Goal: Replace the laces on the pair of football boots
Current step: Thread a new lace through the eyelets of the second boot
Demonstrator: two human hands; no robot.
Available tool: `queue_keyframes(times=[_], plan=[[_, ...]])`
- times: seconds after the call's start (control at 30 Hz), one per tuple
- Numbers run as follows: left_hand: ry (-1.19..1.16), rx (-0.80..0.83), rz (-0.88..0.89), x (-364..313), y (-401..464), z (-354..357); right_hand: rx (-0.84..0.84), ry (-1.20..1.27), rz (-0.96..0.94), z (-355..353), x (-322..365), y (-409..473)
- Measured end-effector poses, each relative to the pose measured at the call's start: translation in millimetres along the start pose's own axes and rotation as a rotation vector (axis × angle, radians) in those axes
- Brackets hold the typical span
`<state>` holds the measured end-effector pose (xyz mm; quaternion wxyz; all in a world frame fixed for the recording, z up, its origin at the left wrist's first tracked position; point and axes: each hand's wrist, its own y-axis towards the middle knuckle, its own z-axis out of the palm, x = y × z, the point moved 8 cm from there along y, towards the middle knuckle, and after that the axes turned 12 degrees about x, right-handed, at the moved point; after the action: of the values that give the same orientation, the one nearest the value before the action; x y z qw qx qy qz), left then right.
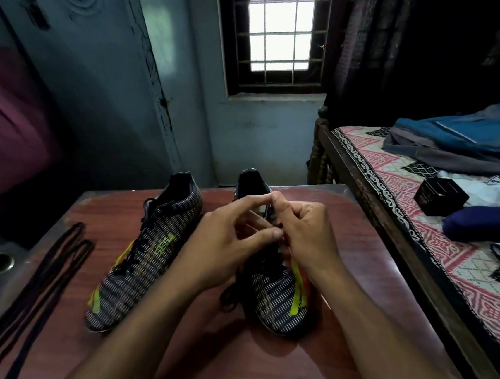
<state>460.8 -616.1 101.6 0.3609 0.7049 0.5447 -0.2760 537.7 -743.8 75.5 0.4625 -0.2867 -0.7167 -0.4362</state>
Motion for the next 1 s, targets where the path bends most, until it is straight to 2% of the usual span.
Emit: queue_keyframes(times=[0.1,0.17,0.27,0.33,0.4,0.47,0.57,0.7,0.77,0.9,1.0], plan=[[-0.008,-0.091,0.019,5,15,3,0.002,0.181,0.053,-2,-8,2],[-0.046,-0.113,0.063,8,15,8,0.010,0.194,0.047,-4,-14,8],[-0.241,-0.258,0.059,24,7,5,0.004,-0.069,-0.066,-14,-12,14],[-0.364,-0.363,0.018,41,3,-1,0.103,-0.300,-0.117,-9,-9,15],[-0.467,-0.388,-0.005,51,4,-2,0.220,-0.366,-0.074,-1,-13,13],[-0.475,-0.345,-0.017,48,7,5,0.253,-0.369,-0.050,-2,-18,12],[-0.355,-0.269,0.030,36,6,10,0.274,-0.283,0.010,-5,-22,13],[0.038,-0.215,0.097,27,8,7,0.336,-0.098,0.015,1,-25,13],[0.161,-0.185,0.093,25,9,2,0.347,-0.062,0.013,5,-26,12],[0.239,-0.226,0.084,30,9,-12,0.346,0.026,0.042,5,-29,10],[0.350,-0.152,-0.004,30,9,-5,0.352,0.082,0.063,5,-33,9]])
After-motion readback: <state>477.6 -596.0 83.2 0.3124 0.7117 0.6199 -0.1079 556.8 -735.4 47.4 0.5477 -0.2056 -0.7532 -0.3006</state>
